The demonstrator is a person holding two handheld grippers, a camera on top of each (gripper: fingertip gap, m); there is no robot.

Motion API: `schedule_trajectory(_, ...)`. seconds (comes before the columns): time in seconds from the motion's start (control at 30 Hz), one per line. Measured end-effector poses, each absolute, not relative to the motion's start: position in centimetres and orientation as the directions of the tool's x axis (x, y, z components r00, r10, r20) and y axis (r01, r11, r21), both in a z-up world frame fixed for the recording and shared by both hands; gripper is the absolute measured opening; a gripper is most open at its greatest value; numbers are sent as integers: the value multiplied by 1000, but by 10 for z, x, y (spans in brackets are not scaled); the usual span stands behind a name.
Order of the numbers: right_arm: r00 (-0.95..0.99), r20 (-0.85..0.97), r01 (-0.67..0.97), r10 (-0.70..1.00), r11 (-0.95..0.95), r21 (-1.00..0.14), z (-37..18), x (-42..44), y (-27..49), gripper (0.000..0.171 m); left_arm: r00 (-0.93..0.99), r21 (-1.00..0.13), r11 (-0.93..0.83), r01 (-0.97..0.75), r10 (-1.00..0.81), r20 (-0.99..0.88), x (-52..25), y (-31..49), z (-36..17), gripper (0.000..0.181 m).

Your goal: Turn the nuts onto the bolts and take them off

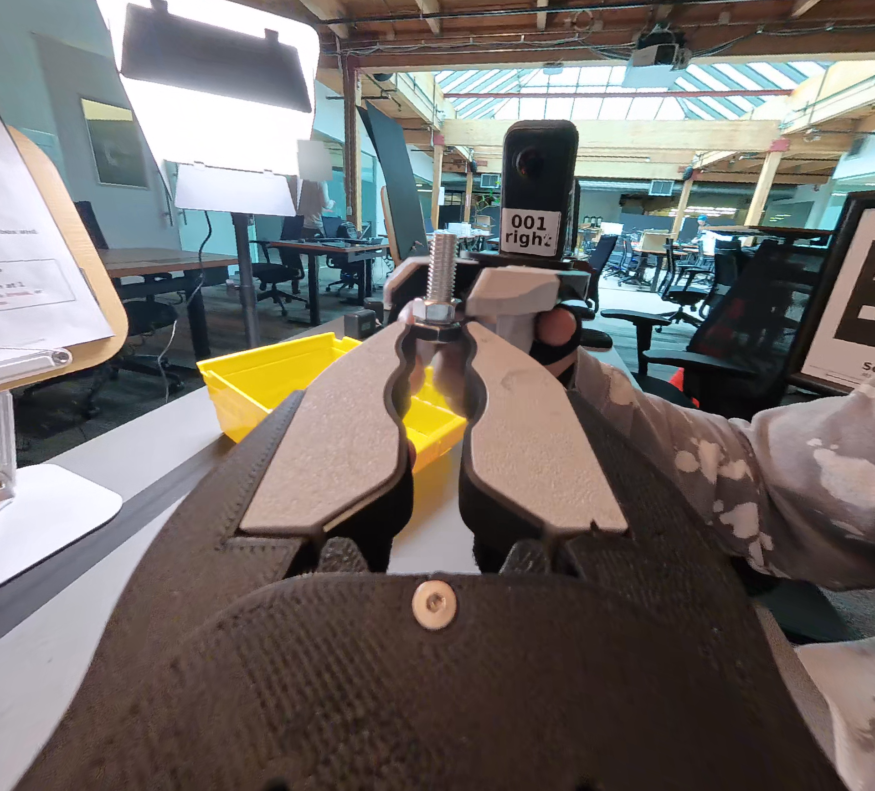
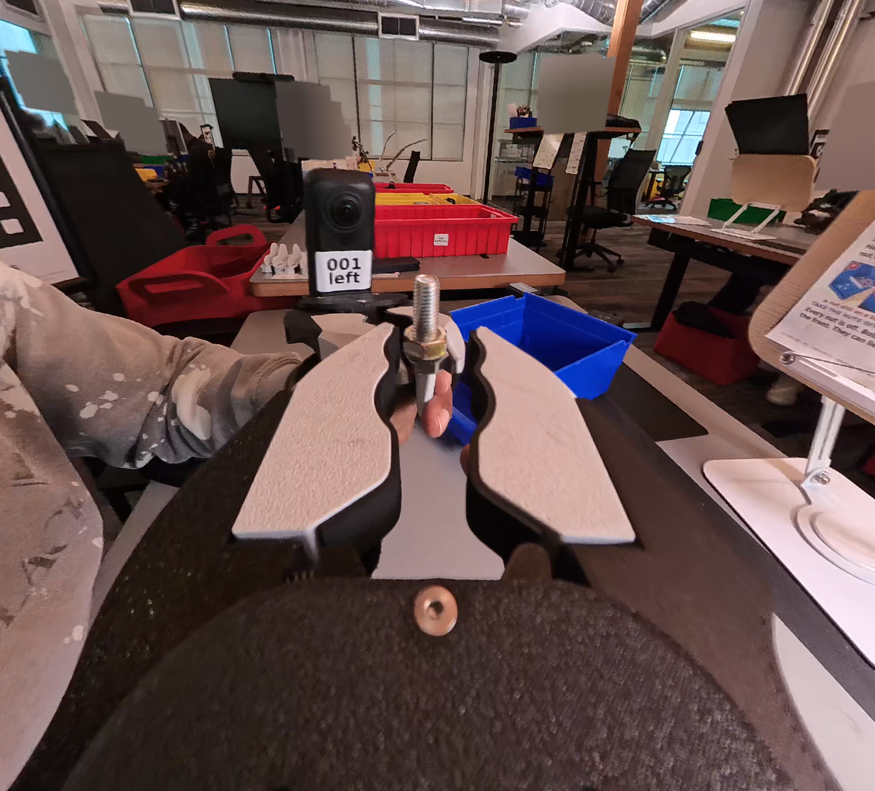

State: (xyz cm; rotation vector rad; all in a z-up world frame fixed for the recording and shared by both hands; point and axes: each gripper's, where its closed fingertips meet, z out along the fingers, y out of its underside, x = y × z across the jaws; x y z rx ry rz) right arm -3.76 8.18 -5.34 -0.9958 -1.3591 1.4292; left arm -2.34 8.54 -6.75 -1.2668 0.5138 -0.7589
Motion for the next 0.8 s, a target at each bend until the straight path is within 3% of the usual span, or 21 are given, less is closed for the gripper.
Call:
schedule_trajectory(0.1, -255, 23, -76, 967, 3, -997, -53, -39, 86, 30, 663, -958, 132, 253, -745, 72, -29, 84, -63, 18)
schedule_trajectory(0.13, -201, 10, -81, 980, -7, -997, -51, -37, 97, 11, 642, -950, 141, 280, -763, 76, -31, 80, -59, 18)
schedule_trajectory(0.2, -63, 30, -95, 998, 24, -995, -50, -29, 124, 4, 642, -947, 149, 285, -763, 73, -34, 78, -54, 18)
schedule_trajectory(0.53, -211, 13, -93, 977, -7, -996, -47, -41, 84, 33, 668, -958, 142, 248, -742, 63, -30, 82, -61, 18)
schedule_trajectory(0.57, -204, 9, -100, 979, -11, -995, -45, -39, 88, 31, 662, -956, 142, 258, -747, 68, -31, 82, -60, 18)
schedule_trajectory(0.6, -137, -6, -104, 991, -21, -994, -45, -36, 102, 10, 640, -951, 143, 275, -765, 70, -31, 78, -57, 18)
schedule_trajectory(0.67, -73, 2, -114, 997, -6, -993, -45, -30, 119, 11, 657, -951, 161, 263, -752, 54, -34, 77, -53, 18)
schedule_trajectory(0.8, -171, -19, -126, 985, -41, -991, -40, -32, 99, 25, 667, -955, 149, 257, -742, 64, -34, 80, -55, 18)
